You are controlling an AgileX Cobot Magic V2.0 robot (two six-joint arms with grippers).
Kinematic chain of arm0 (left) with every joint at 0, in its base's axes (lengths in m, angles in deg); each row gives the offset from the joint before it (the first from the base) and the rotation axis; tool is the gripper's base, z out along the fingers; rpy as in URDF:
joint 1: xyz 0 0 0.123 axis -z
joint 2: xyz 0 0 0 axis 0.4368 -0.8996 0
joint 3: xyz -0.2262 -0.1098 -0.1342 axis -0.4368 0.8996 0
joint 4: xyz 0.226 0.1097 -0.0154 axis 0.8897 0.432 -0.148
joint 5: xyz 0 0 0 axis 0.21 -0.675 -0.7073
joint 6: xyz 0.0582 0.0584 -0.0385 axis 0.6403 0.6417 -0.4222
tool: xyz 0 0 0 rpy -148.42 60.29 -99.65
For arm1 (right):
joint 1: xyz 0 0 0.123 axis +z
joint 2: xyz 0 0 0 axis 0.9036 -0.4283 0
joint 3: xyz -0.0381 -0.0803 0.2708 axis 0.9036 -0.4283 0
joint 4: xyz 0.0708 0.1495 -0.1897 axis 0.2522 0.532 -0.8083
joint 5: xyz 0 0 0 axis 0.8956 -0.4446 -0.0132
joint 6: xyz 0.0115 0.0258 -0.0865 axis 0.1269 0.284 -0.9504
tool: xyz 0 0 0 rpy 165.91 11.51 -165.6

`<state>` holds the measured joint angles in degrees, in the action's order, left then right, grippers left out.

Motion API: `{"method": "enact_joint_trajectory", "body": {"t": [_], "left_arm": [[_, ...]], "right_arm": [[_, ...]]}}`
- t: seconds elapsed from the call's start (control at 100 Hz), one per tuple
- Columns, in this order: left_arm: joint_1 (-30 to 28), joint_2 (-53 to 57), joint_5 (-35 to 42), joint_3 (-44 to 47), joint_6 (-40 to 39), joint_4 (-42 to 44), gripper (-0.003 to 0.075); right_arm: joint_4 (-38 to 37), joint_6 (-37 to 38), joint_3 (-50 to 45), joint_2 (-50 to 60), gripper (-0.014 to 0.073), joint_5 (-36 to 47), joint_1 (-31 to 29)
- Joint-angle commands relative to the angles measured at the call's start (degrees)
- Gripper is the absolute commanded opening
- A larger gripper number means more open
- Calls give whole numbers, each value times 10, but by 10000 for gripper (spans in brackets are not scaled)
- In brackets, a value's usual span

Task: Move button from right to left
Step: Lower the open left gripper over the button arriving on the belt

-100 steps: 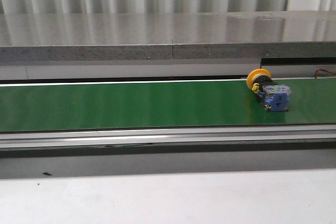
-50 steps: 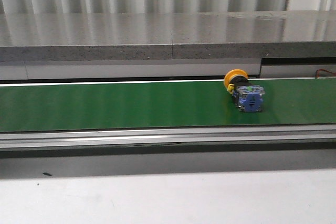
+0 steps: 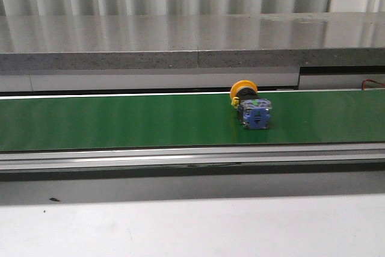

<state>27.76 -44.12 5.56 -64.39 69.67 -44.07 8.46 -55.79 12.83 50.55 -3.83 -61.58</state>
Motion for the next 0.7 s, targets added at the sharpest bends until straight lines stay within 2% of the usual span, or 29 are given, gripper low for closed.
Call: {"method": "enact_joint_trajectory", "body": {"t": [0.0,0.14,0.21,0.28,0.4,0.45,0.51,0.6,0.69], "left_arm": [[4,-52,9,-48,-3,-16,-21],[4,-134,-39,-101,-3,-19,-9],[4,-172,-59,-125,-2,-30,63],[4,-207,-74,-146,-2,-47,204],[4,-254,-75,-170,-2,-59,529],[4,-268,-60,-175,-2,-58,603],[4,-282,-46,-175,-2,-58,632],[4,-300,-24,-175,-2,-59,615],[4,-315,-10,-177,-4,-100,593]], "right_arm": [[1,-5,15,-5,-66,45,1],[1,-5,15,-5,-66,45,1],[1,-5,15,-5,-66,45,1],[1,-5,15,-5,-66,45,1],[1,-5,15,-5,-66,45,1],[1,-5,15,-5,-66,45,1],[1,-5,15,-5,-66,45,1],[1,-5,15,-5,-66,45,1],[1,-5,15,-5,-66,45,1]]}}
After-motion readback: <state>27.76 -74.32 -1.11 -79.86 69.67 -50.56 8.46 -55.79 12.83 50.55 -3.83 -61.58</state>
